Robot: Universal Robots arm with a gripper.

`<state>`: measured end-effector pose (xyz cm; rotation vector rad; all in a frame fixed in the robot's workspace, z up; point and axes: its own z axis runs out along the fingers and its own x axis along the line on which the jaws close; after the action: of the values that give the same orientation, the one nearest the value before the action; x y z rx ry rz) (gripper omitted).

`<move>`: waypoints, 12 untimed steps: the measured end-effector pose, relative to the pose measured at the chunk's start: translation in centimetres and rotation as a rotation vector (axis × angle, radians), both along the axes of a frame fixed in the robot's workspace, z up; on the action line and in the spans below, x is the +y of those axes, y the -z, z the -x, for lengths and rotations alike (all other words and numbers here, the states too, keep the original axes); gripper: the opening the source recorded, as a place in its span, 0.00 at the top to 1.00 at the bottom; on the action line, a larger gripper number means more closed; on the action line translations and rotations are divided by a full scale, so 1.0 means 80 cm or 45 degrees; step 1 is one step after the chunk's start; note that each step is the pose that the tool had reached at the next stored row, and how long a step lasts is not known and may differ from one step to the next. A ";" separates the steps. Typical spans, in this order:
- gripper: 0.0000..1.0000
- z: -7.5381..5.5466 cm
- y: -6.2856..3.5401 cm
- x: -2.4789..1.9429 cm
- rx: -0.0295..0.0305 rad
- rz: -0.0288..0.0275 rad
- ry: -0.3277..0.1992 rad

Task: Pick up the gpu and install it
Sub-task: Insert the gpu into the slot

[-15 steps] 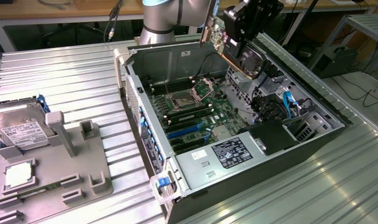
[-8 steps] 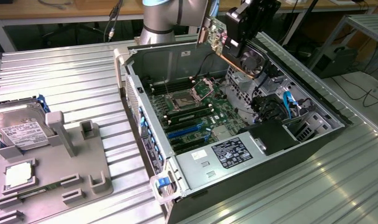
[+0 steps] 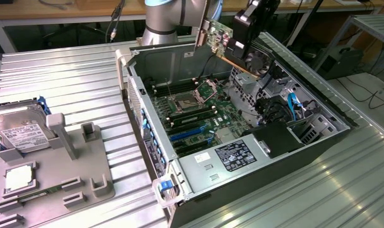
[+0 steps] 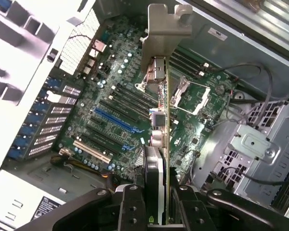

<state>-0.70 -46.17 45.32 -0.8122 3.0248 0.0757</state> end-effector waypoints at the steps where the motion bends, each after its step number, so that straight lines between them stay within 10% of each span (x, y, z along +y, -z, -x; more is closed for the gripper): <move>1: 0.72 0.000 0.000 0.0000 0.0000 0.0000 -0.017; 12: 0.72 0.000 0.000 0.0000 0.0000 0.0000 -0.237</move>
<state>-0.70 -46.17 45.32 -1.0913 2.9404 0.0768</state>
